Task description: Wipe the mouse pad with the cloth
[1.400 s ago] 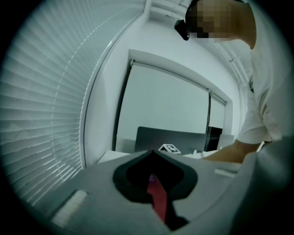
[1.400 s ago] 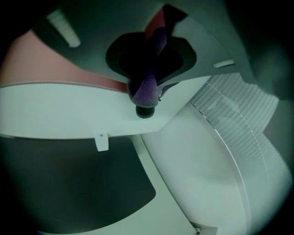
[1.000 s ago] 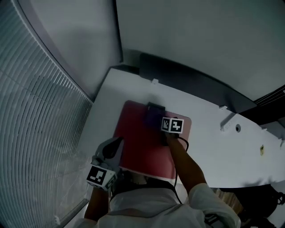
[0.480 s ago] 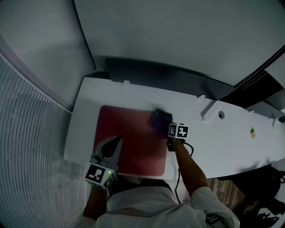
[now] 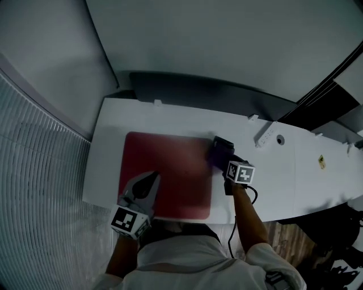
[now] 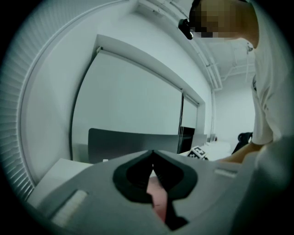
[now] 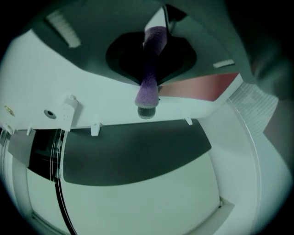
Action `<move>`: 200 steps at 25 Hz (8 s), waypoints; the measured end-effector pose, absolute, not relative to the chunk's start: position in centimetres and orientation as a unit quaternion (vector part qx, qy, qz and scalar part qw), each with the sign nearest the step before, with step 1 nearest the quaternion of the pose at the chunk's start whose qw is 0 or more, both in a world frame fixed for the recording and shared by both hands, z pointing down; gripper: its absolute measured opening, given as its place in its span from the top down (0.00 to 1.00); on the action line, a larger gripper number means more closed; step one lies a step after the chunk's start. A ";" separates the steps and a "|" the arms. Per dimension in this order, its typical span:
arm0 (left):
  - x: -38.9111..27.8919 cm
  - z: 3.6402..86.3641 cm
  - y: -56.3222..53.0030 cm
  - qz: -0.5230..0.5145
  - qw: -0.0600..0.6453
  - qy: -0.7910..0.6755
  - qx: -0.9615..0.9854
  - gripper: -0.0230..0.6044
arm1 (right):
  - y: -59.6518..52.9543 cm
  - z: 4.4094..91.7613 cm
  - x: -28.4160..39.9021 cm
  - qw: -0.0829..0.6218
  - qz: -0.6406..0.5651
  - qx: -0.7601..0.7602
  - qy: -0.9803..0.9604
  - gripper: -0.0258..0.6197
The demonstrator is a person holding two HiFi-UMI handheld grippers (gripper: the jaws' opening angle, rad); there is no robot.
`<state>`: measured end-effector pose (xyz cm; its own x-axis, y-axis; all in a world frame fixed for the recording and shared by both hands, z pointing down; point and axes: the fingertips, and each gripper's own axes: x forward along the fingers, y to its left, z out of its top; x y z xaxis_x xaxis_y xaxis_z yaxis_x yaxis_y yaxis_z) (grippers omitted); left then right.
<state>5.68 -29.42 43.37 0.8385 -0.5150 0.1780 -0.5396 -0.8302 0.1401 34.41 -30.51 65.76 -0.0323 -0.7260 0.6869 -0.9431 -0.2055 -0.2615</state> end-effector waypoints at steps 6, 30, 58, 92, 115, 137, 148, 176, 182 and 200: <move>-1.0 43.0 -28.9 0.061 0.092 -0.323 0.940 0.96 | -32.4 58.7 25.2 0.074 0.337 0.641 -0.686 0.88; -24.4 45.5 -26.0 0.056 0.086 -0.452 0.886 0.96 | -42.5 68.5 -13.2 0.161 0.415 0.461 -0.767 0.88; 0.6 43.5 -26.6 0.079 0.085 -0.261 0.958 0.96 | -29.1 70.7 18.9 0.148 0.466 0.600 -0.634 0.88; -11.5 44.5 -26.4 0.068 0.097 -0.341 0.932 0.96 | -33.4 56.6 2.8 0.072 0.384 0.495 -0.776 0.88; -27.4 45.4 -23.7 0.054 0.098 -0.415 0.903 0.96 | -35.1 70.9 -15.1 0.200 0.432 0.460 -0.749 0.88; -0.7 42.9 -18.9 0.083 0.089 -0.282 0.952 0.96 | -21.8 70.6 17.3 0.174 0.468 0.559 -0.662 0.88; 6.6 43.2 -16.3 0.081 0.086 -0.267 0.957 0.96 | -15.4 71.0 27.9 0.165 0.473 0.597 -0.627 0.88; -17.4 43.1 -19.9 0.089 0.083 -0.371 0.921 0.96 | -25.1 57.9 -8.1 0.069 0.425 0.408 -0.805 0.88; -24.3 43.2 -19.1 0.103 0.094 -0.406 0.903 0.96 | -26.1 61.5 -20.7 0.102 0.464 0.338 -0.812 0.88; -17.9 42.7 -17.8 0.088 0.098 -0.359 0.924 0.96 | -21.7 69.7 -8.9 0.179 0.482 0.441 -0.736 0.88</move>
